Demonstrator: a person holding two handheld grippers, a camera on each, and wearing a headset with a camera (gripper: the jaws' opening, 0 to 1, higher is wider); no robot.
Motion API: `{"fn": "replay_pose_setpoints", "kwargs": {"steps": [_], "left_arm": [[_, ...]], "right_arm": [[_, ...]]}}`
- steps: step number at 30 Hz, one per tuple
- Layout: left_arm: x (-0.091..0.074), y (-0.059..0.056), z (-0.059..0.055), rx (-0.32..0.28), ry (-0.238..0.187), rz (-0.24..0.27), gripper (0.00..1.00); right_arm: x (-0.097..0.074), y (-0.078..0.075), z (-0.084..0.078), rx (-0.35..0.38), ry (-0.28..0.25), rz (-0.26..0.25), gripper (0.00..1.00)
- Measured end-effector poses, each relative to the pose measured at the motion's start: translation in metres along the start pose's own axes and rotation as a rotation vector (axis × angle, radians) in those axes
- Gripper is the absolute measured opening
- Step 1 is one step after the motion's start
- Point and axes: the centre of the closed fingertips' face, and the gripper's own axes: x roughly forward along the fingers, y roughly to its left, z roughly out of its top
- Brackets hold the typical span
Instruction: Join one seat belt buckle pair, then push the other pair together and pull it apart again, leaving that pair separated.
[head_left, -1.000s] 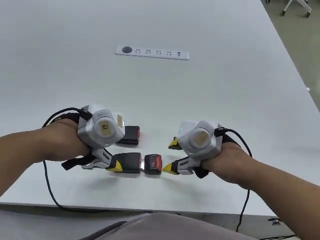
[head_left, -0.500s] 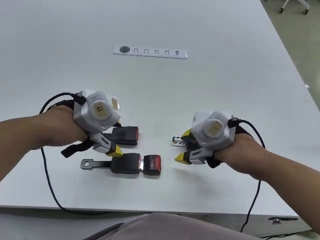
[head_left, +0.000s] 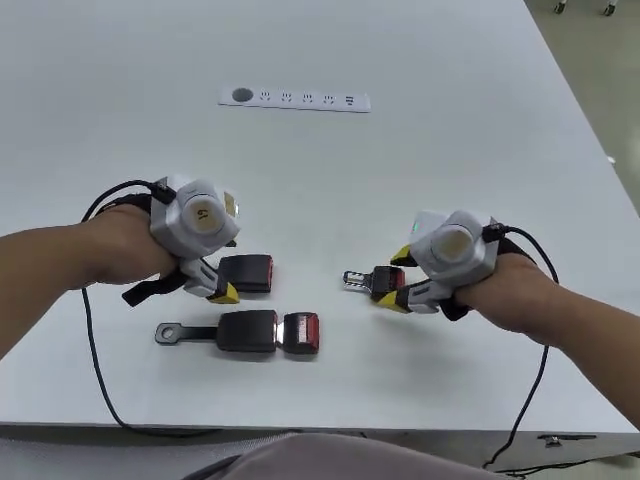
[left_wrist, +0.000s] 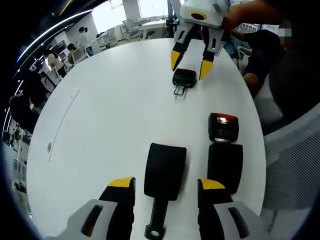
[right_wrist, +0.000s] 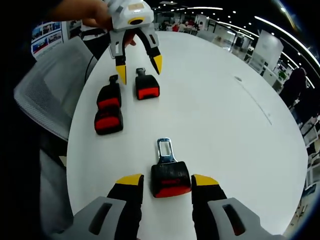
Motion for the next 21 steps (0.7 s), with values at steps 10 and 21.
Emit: {"fn": "replay_pose_setpoints", "kwargs": {"steps": [10,21], "left_arm": [[0.014,0.008,-0.016,0.038,0.047,-0.026,0.47],[0.018,0.004,-0.022,0.001,0.062,-0.072,0.38]], "right_arm": [[0.013,-0.002,-0.01,0.015,0.038,0.037,0.32],[0.017,0.004,-0.011,0.013,0.021,0.094,0.33]]}}
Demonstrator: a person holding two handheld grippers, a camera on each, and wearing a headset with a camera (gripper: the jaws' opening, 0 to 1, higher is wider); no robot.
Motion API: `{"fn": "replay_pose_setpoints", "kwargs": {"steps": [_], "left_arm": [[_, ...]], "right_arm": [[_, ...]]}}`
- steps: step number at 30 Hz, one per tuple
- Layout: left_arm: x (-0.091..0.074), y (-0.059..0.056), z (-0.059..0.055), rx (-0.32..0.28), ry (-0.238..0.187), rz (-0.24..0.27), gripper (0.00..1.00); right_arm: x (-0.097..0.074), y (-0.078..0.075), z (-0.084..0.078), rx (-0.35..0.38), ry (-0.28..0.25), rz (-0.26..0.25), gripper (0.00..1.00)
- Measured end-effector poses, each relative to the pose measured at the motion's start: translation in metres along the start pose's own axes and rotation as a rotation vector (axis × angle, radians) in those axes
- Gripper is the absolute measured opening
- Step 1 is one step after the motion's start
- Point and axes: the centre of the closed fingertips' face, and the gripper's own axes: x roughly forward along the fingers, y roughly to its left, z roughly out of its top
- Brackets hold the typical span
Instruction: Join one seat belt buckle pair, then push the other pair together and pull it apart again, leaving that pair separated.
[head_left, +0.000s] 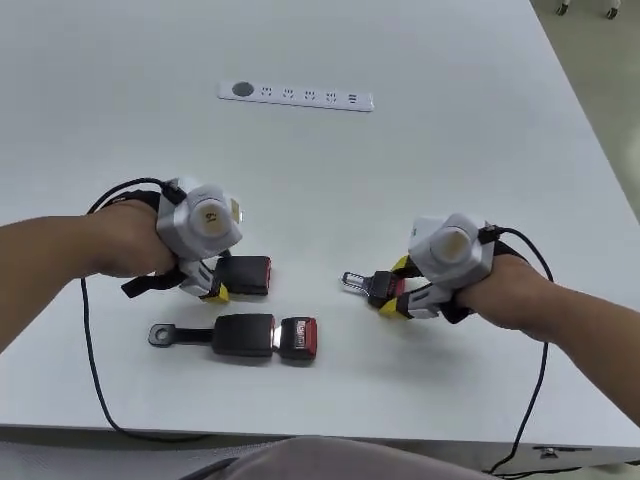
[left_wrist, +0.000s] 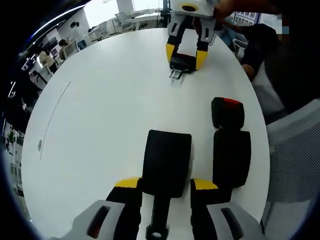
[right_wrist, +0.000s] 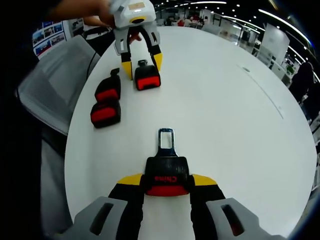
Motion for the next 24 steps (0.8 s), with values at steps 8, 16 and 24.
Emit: {"fn": "replay_pose_setpoints", "kwargs": {"steps": [8,16,24], "left_arm": [[0.0,-0.007,0.003,0.054,0.011,-0.023,0.32],[-0.002,-0.005,0.002,0.047,-0.013,-0.022,0.32],[-0.001,-0.007,0.003,0.043,-0.023,-0.021,0.32]], "right_arm": [[-0.001,0.0,0.002,0.007,-0.034,0.005,0.33],[0.003,0.002,0.006,-0.015,0.04,0.001,0.33],[0.017,0.01,0.033,-0.023,0.011,0.013,0.33]]}}
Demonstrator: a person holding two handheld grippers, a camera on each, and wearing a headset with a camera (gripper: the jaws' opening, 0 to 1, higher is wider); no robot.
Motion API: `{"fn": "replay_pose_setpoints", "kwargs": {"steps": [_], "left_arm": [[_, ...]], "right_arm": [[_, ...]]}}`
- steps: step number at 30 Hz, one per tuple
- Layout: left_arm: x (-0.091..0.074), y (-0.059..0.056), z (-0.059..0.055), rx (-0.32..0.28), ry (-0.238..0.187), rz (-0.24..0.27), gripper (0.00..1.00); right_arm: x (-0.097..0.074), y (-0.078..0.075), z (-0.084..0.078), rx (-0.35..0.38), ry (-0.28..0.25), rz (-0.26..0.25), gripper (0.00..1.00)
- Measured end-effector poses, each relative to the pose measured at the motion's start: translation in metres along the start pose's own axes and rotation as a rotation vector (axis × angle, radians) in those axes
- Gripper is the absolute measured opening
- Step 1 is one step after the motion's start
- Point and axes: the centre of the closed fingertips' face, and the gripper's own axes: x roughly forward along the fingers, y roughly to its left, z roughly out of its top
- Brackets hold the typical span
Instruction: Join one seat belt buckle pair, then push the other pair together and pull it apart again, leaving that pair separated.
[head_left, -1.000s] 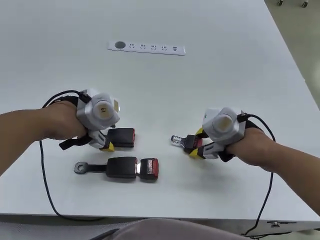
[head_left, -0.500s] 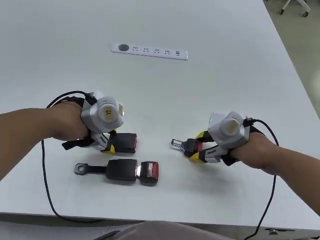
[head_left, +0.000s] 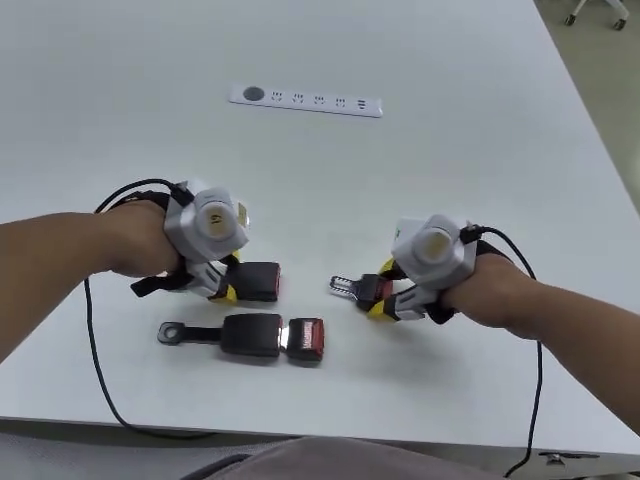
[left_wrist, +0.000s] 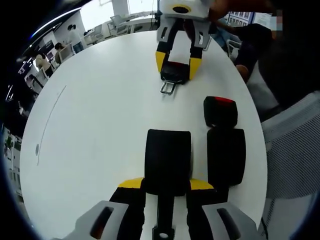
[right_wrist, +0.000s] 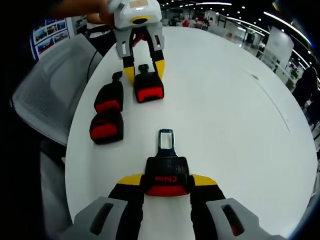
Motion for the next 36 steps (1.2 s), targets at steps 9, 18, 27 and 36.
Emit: {"fn": "replay_pose_setpoints", "kwargs": {"steps": [9,18,27,36], "left_arm": [[0.002,0.001,-0.002,0.001,0.017,0.0,0.32],[0.0,-0.002,0.001,0.0,0.014,0.0,0.32],[0.0,-0.003,0.001,-0.013,0.031,0.009,0.32],[0.002,-0.003,0.0,0.015,0.031,0.008,0.32]], "right_arm": [[0.018,0.001,0.027,-0.026,-0.02,0.018,0.33],[0.032,0.007,0.049,-0.077,0.017,0.04,0.33],[0.036,0.014,0.057,-0.149,0.042,0.044,0.33],[0.041,0.019,0.067,-0.171,0.009,0.079,0.32]]}}
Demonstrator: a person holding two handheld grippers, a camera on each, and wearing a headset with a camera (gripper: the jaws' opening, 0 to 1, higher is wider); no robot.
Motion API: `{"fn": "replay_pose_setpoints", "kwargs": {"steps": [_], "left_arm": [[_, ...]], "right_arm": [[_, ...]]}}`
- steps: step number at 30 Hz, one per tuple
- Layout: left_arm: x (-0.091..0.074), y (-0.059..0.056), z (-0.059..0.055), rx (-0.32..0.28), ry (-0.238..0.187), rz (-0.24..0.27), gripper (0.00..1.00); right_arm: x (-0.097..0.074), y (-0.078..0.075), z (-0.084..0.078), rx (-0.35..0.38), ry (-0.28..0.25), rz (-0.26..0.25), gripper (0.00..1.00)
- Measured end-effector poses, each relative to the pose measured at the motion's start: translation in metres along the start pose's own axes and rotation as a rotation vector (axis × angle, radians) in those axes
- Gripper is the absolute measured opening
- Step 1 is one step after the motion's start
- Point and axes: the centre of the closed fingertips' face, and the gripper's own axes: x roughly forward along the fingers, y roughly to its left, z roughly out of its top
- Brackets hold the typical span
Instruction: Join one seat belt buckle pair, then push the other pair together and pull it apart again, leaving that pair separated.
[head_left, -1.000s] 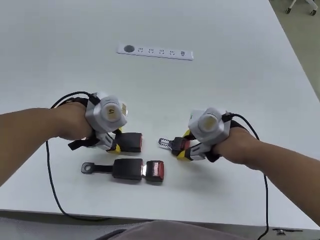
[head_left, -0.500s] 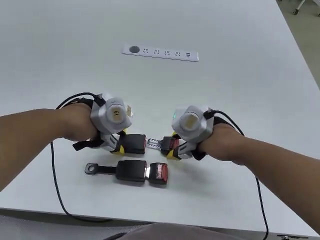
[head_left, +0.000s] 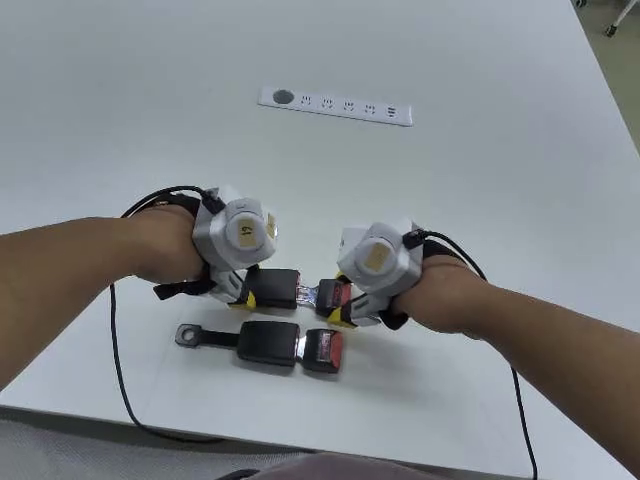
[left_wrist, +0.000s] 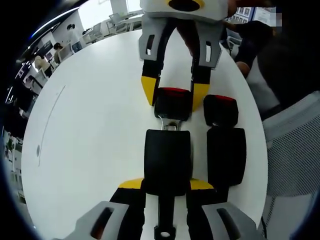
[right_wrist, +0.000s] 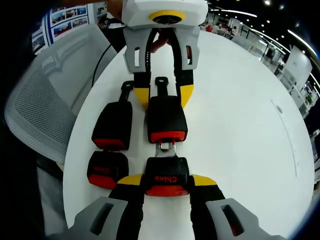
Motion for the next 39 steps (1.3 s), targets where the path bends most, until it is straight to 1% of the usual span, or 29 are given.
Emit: {"fn": "replay_pose_setpoints", "kwargs": {"steps": [4,7,11,17,20,22,27,35,39], "left_arm": [[0.0,0.0,0.001,0.011,-0.005,-0.007,0.32],[0.0,0.001,-0.001,0.015,-0.009,-0.011,0.31],[0.0,0.003,-0.001,0.019,0.0,-0.011,0.31],[0.002,0.005,-0.003,0.018,-0.007,-0.016,0.31],[0.0,0.003,-0.001,0.017,-0.01,-0.015,0.3],[0.0,0.003,-0.001,0.017,-0.011,-0.015,0.3],[-0.001,0.0,0.001,0.012,-0.014,-0.014,0.31],[-0.001,-0.001,0.003,0.004,-0.001,-0.013,0.31],[-0.002,-0.001,0.003,-0.003,-0.006,-0.011,0.31]], "right_arm": [[0.0,-0.001,-0.003,0.008,-0.027,0.016,0.32],[0.0,0.0,-0.002,0.004,-0.041,0.021,0.32],[0.001,0.002,0.001,-0.001,-0.057,0.022,0.31],[0.006,-0.002,0.004,-0.001,-0.06,0.025,0.31],[0.01,-0.002,0.01,-0.008,-0.066,0.028,0.3],[0.012,-0.002,0.013,-0.011,-0.061,0.028,0.3],[0.011,-0.001,0.013,-0.005,-0.06,0.031,0.31],[0.012,-0.002,0.012,0.001,-0.059,0.025,0.31],[0.011,-0.001,0.012,0.01,-0.059,0.019,0.32]]}}
